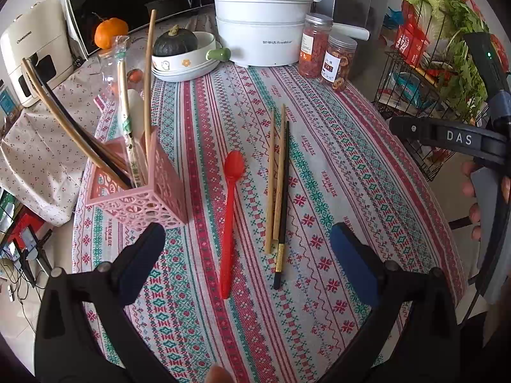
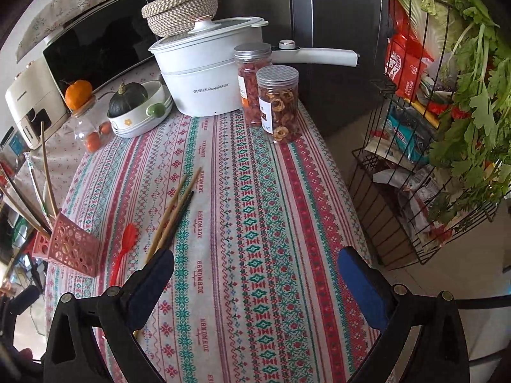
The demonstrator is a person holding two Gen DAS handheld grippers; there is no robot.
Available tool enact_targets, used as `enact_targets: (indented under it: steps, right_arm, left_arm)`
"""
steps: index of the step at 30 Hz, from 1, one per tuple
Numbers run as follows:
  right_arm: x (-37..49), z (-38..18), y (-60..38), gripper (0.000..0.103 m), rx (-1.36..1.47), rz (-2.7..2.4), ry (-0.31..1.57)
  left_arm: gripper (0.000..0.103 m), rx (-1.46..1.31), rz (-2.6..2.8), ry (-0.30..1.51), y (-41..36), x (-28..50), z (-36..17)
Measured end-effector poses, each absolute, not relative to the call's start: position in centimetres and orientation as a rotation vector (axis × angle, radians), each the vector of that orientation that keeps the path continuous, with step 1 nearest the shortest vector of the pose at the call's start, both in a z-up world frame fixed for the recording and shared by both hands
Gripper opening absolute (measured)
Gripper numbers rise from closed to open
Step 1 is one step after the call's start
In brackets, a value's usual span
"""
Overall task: Organize utensils
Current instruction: 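Lower the left tool onto the remaining chopsticks and close on them, then lift the chopsticks with the left tool while the right tool moves toward the red spoon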
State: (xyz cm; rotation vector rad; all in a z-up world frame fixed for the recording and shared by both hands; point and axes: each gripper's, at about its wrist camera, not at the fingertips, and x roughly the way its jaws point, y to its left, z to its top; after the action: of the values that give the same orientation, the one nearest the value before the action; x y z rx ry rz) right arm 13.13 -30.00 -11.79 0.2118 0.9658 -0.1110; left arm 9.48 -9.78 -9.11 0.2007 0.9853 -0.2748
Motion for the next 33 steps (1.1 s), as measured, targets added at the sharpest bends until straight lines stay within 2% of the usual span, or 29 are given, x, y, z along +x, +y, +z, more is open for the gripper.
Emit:
enact_targets:
  steps: [9,20,21,23,25,27,33]
  right_arm:
    - [13.6,-14.3,-33.5,0.103,0.233,-0.102,1.066]
    - [14.6,-16.2,-35.0,0.103,0.224,-0.1,1.117]
    - [14.7,-16.2,-34.9,0.103,0.231,-0.089,1.119]
    - [14.9,-16.3,-34.7,0.103,0.236,-0.071,1.119]
    - [15.1,-16.2,-34.5,0.103,0.231,-0.059,1.115]
    - [15.3,-16.2,-34.3,0.103,0.225,-0.05,1.113]
    - [15.7,-16.2,-33.9,0.103,0.212,-0.033,1.109]
  left_arm:
    - [0.103,0.242,-0.22,1.015,-15.7,15.3,-10.8]
    - [0.102,0.234,-0.082,1.082,-16.6,22.7,-14.4]
    - [0.099,0.224,-0.085,1.091,-16.7,23.2,-14.6]
    - [0.082,0.179,-0.103,1.126,-16.5,24.2,-15.3]
    - [0.059,0.127,-0.116,1.172,-16.4,25.3,-16.2]
    - [0.049,0.095,-0.13,1.198,-16.3,25.7,-16.9]
    - [0.043,0.08,-0.175,1.209,-17.0,26.0,-17.8]
